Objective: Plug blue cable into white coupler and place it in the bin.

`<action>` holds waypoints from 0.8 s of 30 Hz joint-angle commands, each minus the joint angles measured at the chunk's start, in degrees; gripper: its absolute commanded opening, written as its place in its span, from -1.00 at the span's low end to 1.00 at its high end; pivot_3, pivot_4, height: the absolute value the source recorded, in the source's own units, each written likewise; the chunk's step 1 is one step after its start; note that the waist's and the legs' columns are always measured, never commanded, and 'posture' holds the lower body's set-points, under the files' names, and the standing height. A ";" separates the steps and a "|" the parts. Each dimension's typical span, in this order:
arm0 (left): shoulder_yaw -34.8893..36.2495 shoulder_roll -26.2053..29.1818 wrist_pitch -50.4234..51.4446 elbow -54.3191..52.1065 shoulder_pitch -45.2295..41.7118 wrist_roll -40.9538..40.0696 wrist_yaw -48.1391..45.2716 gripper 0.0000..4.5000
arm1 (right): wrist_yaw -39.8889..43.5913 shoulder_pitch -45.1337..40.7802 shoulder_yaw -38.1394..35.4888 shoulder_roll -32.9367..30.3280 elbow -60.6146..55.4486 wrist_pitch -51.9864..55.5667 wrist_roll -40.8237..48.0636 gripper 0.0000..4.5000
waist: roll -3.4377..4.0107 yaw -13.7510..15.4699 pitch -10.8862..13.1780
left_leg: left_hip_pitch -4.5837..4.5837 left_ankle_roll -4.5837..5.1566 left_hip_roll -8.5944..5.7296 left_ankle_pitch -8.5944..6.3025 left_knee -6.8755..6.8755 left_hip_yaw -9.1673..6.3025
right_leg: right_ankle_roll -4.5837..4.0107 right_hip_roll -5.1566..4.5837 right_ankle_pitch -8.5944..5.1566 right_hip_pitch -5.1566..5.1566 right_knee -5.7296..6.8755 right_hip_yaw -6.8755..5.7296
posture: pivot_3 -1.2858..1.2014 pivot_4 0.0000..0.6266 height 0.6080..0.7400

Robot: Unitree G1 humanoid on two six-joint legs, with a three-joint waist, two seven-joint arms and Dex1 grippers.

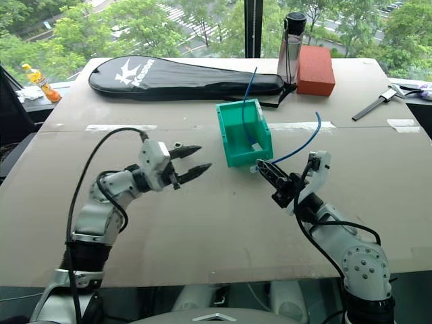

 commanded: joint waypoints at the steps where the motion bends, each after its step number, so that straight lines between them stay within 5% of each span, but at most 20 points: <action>1: 3.48 2.20 0.32 4.55 -0.87 -0.12 0.75 0.29 | 1.86 -0.98 0.05 -0.95 -0.44 -0.79 -0.58 -1.00 | 0.00 0.02 0.00 | 0.00 0.00 0.00 0.00 0.00 0.01 | -0.01 0.00 0.00 -0.01 0.00 0.00 | 0.03 -0.52 1.00; 16: -5.43 8.20 -17.05 48.53 -27.67 11.42 -19.78 0.29 | 1.95 0.76 0.72 -2.01 -2.35 -1.18 -1.80 -1.00 | -0.14 1.11 0.02 | -0.09 0.01 -0.06 -0.01 -0.01 0.08 | -0.14 0.01 0.12 -0.03 -0.04 0.00 | 0.03 -0.52 1.00; 24: -9.57 7.31 -23.93 62.57 -37.44 19.06 -19.46 0.29 | 0.74 3.30 0.54 -1.92 -4.71 -2.01 -1.99 -1.00 | -0.21 1.03 0.04 | -0.12 0.03 -0.05 -0.02 -0.01 0.07 | -0.13 0.02 0.12 -0.08 0.00 0.00 | 0.03 -0.52 1.00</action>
